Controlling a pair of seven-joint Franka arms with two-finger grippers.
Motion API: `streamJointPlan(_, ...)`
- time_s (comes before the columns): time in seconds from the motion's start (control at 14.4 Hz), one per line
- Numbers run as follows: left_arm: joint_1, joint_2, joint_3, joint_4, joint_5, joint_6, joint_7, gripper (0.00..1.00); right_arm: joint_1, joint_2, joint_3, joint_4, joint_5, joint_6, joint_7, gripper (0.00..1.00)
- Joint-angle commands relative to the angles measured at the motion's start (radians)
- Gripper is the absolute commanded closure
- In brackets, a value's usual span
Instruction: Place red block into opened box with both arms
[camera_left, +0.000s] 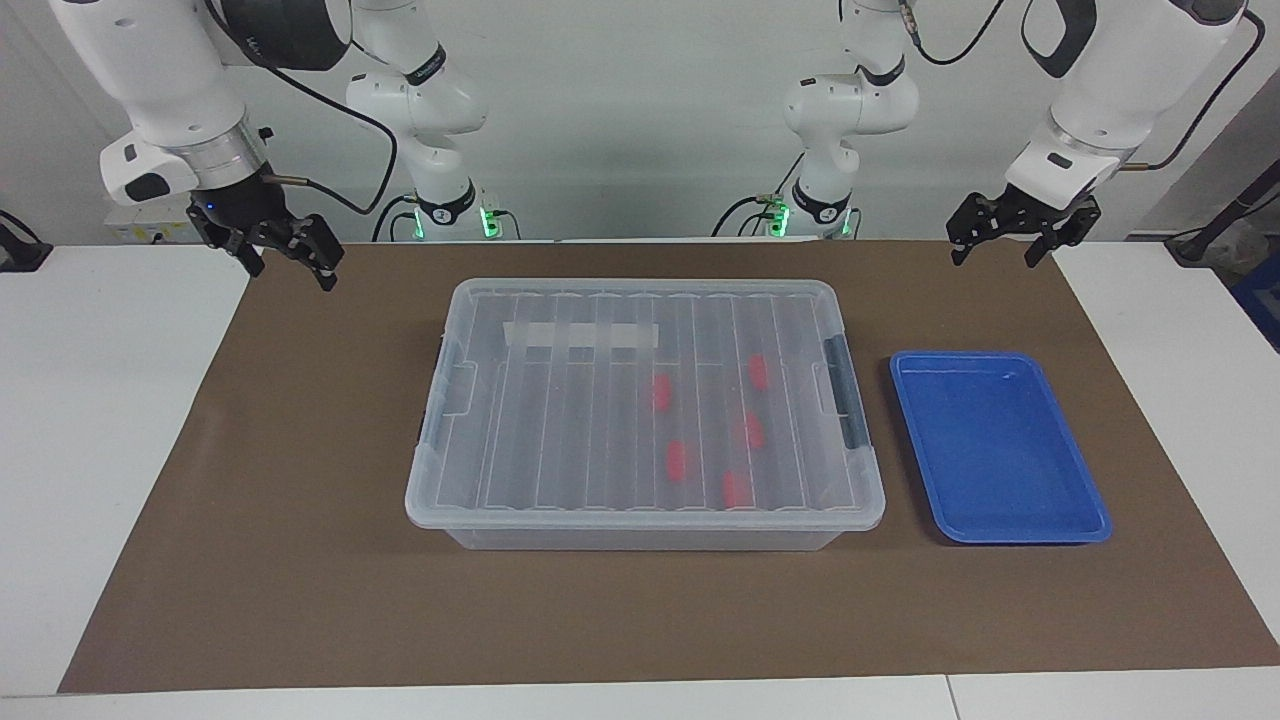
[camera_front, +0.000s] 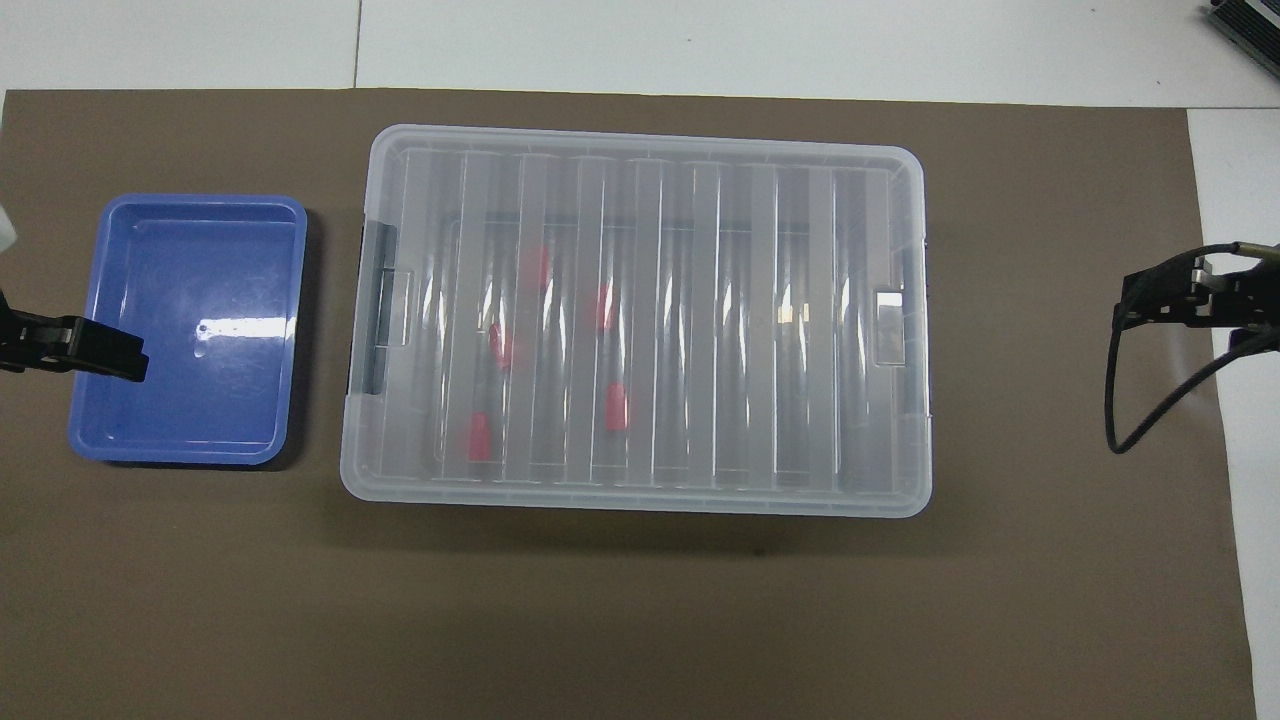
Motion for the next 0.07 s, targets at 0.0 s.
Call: streamJointPlan(0.0, 0.004, -0.023, 0.018, -0.029, -0.012, 0.012, 0.005, 0.00, -0.006, -0.019, 0.005, -0.020, 0.013, 0.006, -0.001, 0.00)
